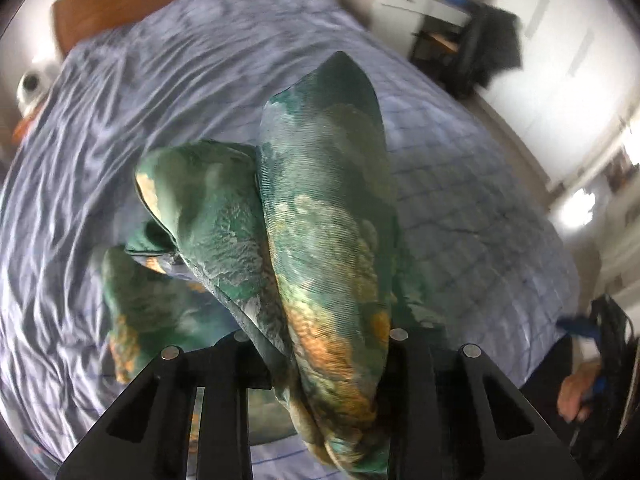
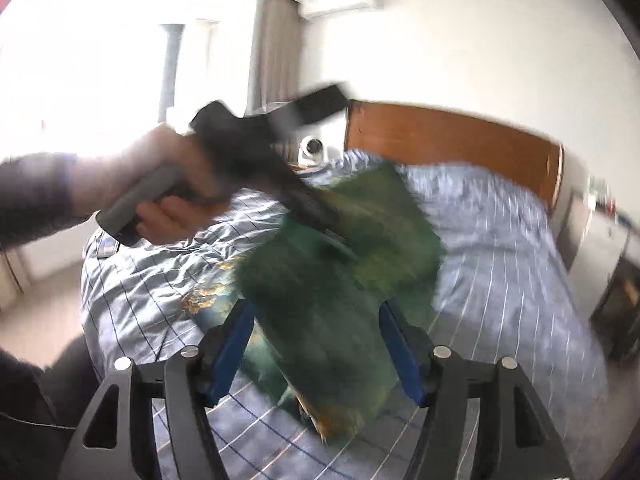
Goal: Fold large clothes
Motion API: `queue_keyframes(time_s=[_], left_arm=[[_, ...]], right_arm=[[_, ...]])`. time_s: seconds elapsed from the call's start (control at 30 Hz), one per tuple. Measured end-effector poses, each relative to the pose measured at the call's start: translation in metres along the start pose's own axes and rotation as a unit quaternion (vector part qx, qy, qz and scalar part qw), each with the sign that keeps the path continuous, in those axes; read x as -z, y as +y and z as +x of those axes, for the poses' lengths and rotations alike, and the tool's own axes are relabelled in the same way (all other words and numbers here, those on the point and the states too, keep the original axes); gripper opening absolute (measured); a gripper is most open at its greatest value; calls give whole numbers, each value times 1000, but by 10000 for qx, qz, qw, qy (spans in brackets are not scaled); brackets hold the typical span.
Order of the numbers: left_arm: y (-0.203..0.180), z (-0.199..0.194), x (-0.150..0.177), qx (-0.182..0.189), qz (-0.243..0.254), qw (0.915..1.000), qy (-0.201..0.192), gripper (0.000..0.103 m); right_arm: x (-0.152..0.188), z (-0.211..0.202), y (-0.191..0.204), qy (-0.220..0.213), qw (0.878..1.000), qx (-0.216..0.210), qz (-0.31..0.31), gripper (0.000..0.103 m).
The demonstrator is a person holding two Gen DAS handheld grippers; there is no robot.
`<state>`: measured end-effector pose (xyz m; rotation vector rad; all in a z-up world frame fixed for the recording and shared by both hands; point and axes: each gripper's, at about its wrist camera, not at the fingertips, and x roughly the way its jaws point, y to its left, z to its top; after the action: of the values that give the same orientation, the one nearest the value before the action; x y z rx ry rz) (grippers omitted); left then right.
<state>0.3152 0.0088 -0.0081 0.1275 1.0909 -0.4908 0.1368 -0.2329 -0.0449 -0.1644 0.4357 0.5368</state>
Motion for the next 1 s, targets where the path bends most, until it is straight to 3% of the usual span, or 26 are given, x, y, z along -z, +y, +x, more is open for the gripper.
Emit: queue_keyframes(time_s=[0.07,0.1,0.13,0.17,0.4,0.6,0.67,0.83,1.0], left_arm=[[34,4,9,18,-279,9996,3,29],[49,6,14,12,-392,9992,-1,30],[58,7,18,14,-485,9988,-3,30],[70,9,24,33,-620,9981,-2,30],[125,19,50,278,-1258,9916,-66,31],[154,59,81,401,-1641,9856,84,35],[165,70,92,545,-1790,9823,21,36],[183,77,108,1026,-2190,9701,-189,37],[185,73,104,1030,-2118,9717,-187,38]], right_arm=[[3,12,-16,263,9993,63,262,63],[4,23,-23,437,9983,87,383,57],[4,32,-26,544,9976,38,432,44],[3,44,-26,634,9970,5,445,40],[-5,119,-4,1117,9922,-400,372,40],[30,187,23,1896,9797,-654,35,40],[43,196,30,1965,9787,-564,-158,40],[54,205,32,2016,9779,-546,87,40],[36,207,28,2335,9697,-713,61,40]])
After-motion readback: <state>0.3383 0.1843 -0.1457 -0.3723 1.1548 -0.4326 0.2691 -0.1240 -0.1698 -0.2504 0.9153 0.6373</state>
